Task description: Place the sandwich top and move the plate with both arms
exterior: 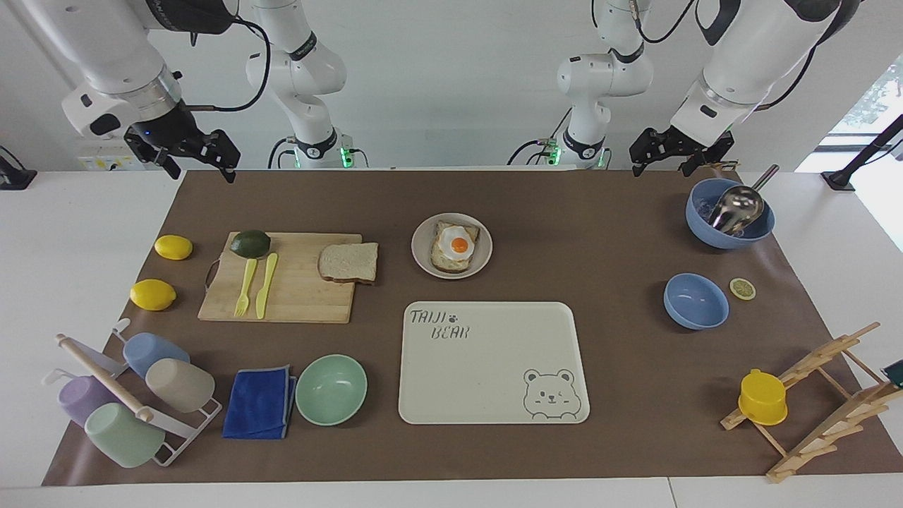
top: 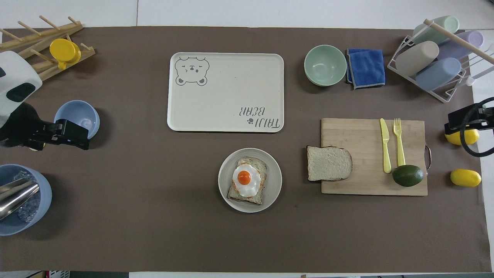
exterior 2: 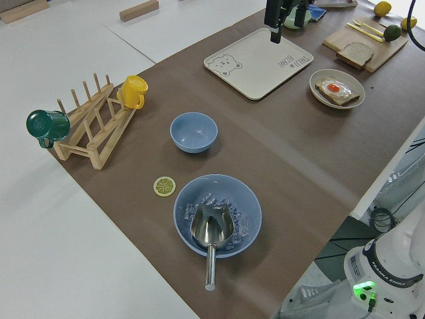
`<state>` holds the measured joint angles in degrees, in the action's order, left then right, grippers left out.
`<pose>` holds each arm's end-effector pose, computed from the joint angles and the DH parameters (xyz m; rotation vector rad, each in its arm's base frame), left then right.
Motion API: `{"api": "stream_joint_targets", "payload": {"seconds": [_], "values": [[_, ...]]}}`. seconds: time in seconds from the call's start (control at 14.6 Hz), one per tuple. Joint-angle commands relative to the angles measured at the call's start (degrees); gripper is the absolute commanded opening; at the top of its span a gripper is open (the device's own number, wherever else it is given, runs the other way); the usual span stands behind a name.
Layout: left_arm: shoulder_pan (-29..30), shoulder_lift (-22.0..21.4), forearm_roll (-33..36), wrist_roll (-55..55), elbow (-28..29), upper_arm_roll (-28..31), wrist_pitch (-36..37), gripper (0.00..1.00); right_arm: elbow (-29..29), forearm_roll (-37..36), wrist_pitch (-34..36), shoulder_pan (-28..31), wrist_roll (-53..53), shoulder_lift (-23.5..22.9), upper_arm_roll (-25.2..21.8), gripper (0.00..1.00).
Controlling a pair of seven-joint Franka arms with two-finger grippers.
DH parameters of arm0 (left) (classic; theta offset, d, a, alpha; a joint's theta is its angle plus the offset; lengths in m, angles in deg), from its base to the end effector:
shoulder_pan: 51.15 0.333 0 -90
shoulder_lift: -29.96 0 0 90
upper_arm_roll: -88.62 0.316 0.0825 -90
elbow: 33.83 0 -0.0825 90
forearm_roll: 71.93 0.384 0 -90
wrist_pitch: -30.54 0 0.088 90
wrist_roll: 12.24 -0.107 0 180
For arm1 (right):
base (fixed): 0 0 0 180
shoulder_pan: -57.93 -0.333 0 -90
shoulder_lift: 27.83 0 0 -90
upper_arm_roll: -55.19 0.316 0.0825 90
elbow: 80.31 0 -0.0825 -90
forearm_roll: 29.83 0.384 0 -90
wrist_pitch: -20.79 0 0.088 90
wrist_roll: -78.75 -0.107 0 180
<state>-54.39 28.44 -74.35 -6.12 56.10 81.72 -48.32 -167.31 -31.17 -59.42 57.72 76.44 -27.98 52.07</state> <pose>0.5155 -0.0983 0.6241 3.1132 -0.1161 -0.2665 0.5363 -0.0300 0.6335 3.1097 -0.1458 -0.1890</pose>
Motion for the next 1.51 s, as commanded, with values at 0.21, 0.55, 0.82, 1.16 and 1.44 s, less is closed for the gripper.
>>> {"api": "stream_joint_targets", "payload": {"seconds": [0.21,0.55,0.82,1.16,1.44], "values": [[0.2,-1.0,0.6,-0.5,0.7,0.0,0.1,1.0,0.6,0.6,-0.1,-0.1,0.9,-0.1,0.3,1.0],[0.2,-1.0,0.6,-0.5,0.8,0.1,0.0,1.0,0.2,1.2,-0.4,-0.6,0.6,0.2,0.8,1.0],[0.2,-1.0,0.6,-0.5,0.7,0.1,0.1,1.0,-0.1,1.2,0.4,-0.8,1.4,0.5,0.9,1.0],[0.2,-1.0,0.6,-0.5,0.8,0.1,0.2,1.0,-2.5,0.4,-3.8,-8.6,-2.5,-0.1,1.0,1.0],[0.4,-1.0,0.6,-0.4,0.8,0.1,0.2,1.0,-2.5,0.2,-8.8,-19.4,-16.8,-7.6,1.0,1.0]]}}
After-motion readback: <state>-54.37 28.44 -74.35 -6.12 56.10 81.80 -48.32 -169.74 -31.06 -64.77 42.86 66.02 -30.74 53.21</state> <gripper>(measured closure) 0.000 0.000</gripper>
